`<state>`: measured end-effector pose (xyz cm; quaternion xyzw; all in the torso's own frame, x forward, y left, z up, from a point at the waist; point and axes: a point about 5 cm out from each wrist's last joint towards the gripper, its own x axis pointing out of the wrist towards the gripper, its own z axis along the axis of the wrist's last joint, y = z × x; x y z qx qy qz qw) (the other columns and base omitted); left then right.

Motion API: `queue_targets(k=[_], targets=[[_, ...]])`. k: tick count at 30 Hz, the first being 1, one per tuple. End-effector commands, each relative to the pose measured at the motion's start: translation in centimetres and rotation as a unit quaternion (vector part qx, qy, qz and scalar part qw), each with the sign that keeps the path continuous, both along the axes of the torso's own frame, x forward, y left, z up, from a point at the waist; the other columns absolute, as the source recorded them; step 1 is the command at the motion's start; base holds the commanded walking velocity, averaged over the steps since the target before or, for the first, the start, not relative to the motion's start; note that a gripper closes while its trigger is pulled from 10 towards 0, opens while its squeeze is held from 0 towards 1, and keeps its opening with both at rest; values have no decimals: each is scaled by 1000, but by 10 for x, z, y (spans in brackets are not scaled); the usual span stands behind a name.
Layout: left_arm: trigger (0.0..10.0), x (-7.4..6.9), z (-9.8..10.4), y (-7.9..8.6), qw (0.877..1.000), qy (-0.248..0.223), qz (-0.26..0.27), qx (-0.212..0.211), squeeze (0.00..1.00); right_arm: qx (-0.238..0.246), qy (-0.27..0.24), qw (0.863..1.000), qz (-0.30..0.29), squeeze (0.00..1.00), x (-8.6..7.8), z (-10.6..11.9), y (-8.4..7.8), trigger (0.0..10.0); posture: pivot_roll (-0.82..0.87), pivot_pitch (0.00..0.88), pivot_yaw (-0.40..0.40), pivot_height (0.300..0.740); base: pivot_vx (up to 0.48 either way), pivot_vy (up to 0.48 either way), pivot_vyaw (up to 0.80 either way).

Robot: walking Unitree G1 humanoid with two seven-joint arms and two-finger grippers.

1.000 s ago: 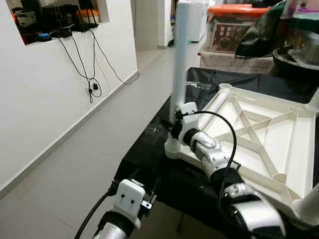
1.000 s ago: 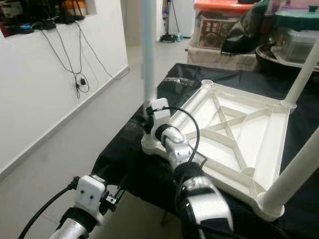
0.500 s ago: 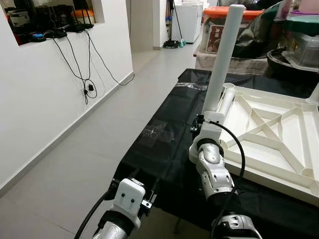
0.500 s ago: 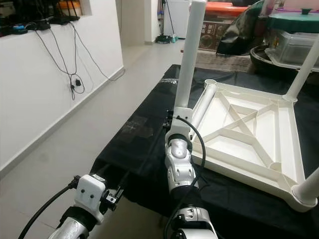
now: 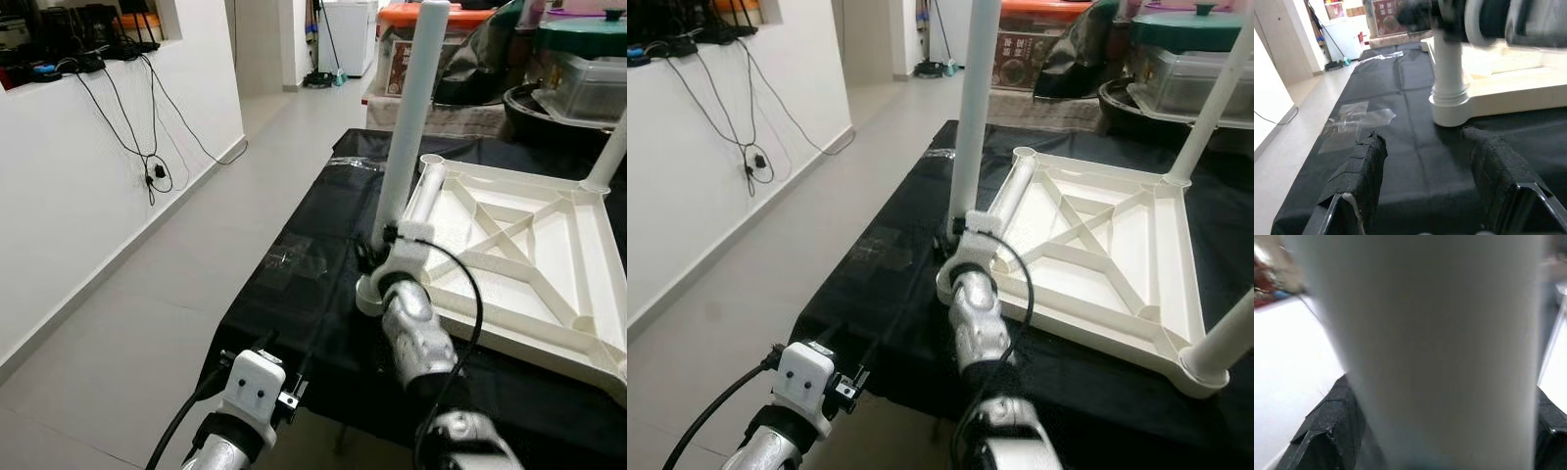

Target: Building children table

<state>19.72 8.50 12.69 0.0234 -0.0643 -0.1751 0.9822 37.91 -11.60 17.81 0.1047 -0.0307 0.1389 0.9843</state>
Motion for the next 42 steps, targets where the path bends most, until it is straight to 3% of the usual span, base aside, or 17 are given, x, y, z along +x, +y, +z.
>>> queue_targets(k=[1, 7, 8, 11, 12, 15, 21, 22, 23, 24, 25, 33, 36, 37, 39, 40, 42], targets=[[10000, 0, -2, -1, 1000, 5, 1, 0, 0, -22, 8, 994, 111, 0, 2, -3, 10, 10000, -63, 4, 5, 740, 0, 0, 0], [10000, 1, -2, 0, 1000, 5, 0, 0, 0, -86, 13, 978, 190, 0, 2, -6, 13, 10000, -59, 2, 16, 740, 0, 0, 0], [10000, 1, -2, 1, 1000, 5, 1, 1, 0, -108, 20, 960, 257, 0, 1, -8, 20, 10000, -56, 3, 11, 740, 0, 0, 0], [10000, 1, -2, 1, 1000, 4, 1, 2, 0, -120, 24, 940, 319, 0, -2, -8, 27, 10000, -56, 3, 11, 740, 0, 0, 0], [10000, 1, -2, 1, 1000, 4, 2, 3, 0, -118, 25, 916, 382, 0, -5, -5, 33, 10000, -56, 3, 11, 740, 0, 0, 0], [10000, 1, -2, 1, 1000, 4, 2, 4, 0, -118, 27, 888, 445, 0, -8, -1, 39, 10000, -56, 3, 11, 740, 0, 0, 0], [10000, 0, -3, 1, 1000, 5, 3, 3, 0, -113, 31, 863, 492, 0, -11, 0, 42, 10000, -41, 0, 1, 740, 0, 0, 0], [10000, 0, -3, 1, 1000, 5, 4, 2, 0, -118, 31, 859, 497, 0, -11, -1, 42, 4667, -41, 0, 1, 740, 0, 0, 0], [10000, 0, -3, 1, 1000, 5, 4, 2, 0, -122, 31, 858, 497, 0, -10, -1, 42, 4667, -41, 0, 1, 740, 0, 0, 0], [10000, 0, -3, 1, 1000, 5, 4, 2, 0, -122, 31, 858, 497, 0, -10, -1, 42, 4667, -41, 0, 1, 740, 0, 0, 0], [10000, 0, -3, 1, 1000, 5, 4, 2, 0, -128, 33, 861, 491, 0, -10, -3, 42, 0, -41, 0, 1, 740, 0, 0, 0], [10000, -1, -4, 0, 1000, 6, 3, 2, 0, -136, 23, 889, 437, 0, -8, -12, 42, 0, -46, 0, 6, 740, 0, 0, 0], [10000, -1, -4, 0, 1000, 6, 3, 2, 0, -145, 25, 913, 380, 0, -4, -17, 40, 0, -48, 0, 9, 740, 0, 0, 0], [10000, -2, -5, 0, 1000, 7, 3, 2, 0, -141, 35, 940, 308, 0, 1, -21, 35, 0, -48, 0, 9, 740, 0, 0, 0], [10000, -2, -5, 0, 1000, 7, 2, 2, 0, -137, 44, 955, 259, 0, 4, -23, 31, 0, -48, 0, 9, 740, 0, 0, 0], [10000, -2, -5, 0, 1000, 7, 3, 1, 0, -130, 54, 974, 176, 0, 8, -25, 23, 0, -50, 0, 8, 740, 0, 0, 0], [10000, -2, -5, 0, 1000, 7, 3, 1, 0, -130, 54, 974, 176, 0, 8, -25, 23, 0, -50, 0, 8, 740, 0, 0, 0]])
